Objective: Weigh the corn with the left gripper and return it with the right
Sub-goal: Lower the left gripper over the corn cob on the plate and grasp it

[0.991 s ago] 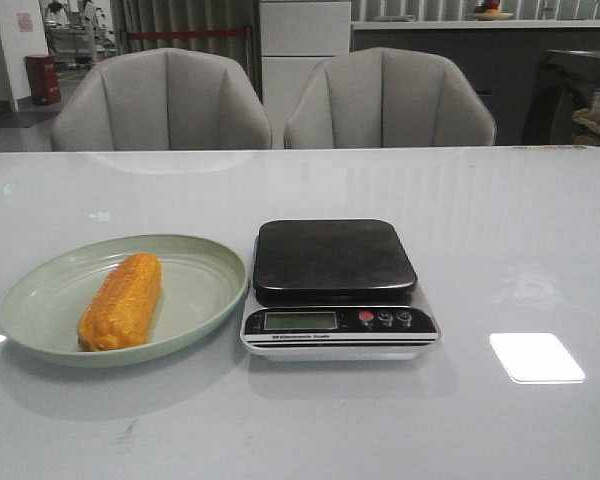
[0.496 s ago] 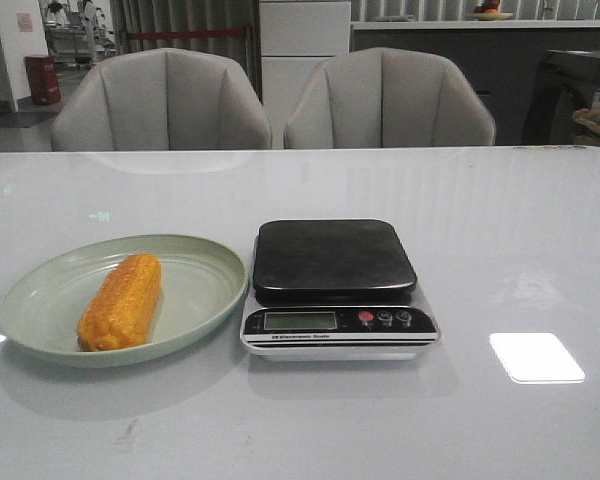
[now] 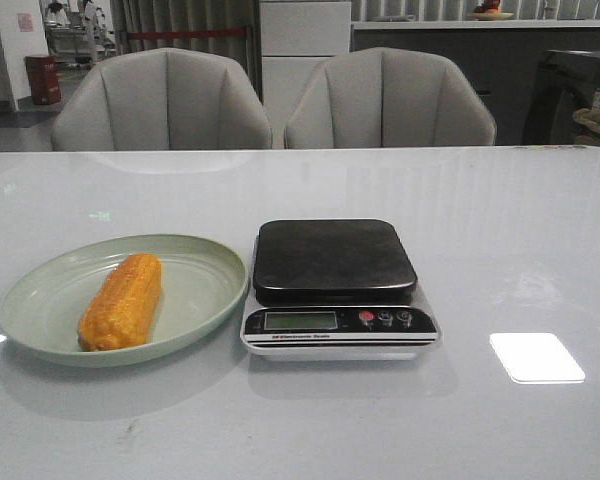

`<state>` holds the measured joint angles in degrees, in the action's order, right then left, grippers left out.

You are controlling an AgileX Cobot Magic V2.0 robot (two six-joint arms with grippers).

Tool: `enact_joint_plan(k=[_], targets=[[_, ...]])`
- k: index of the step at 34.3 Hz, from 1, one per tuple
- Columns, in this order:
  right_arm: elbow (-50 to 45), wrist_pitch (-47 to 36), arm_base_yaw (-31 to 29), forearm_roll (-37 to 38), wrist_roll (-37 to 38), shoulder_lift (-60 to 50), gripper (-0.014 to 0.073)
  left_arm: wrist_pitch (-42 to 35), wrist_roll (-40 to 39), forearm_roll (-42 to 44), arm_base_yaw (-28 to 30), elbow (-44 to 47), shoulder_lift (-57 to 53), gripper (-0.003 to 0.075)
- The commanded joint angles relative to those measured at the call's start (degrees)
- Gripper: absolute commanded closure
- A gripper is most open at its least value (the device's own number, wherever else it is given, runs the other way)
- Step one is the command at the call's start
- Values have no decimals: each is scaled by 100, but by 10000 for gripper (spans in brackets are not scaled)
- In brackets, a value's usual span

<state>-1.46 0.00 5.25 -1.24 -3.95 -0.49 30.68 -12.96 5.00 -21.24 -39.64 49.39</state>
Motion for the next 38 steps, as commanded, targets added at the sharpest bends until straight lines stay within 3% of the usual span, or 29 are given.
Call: enact_joint_plan(k=[1,7,15,30,34,38], targets=[[-61,-482,-33,23,-58,-115,400,-347,8,-100,-358,-484,694,71],[-61,-482,-33,23,-58,-115,400,-347,-190,-122,-725,-982,1936,71],[-61,-482,-33,23,-58,-115,400,-388,-317,-335,-760,-1451,3320,73],[-61,-482,-33,23,-58,-115,400,-428,-473,-548,-760,-1881,4876,81],[-61,-482,-33,23,-58,-115,400,-281,-473,-700,-760,-2010,5065,218],[-61,-482,-33,23,-58,-115,400,-57,-420,-742,-760,-2331,5066,461]])
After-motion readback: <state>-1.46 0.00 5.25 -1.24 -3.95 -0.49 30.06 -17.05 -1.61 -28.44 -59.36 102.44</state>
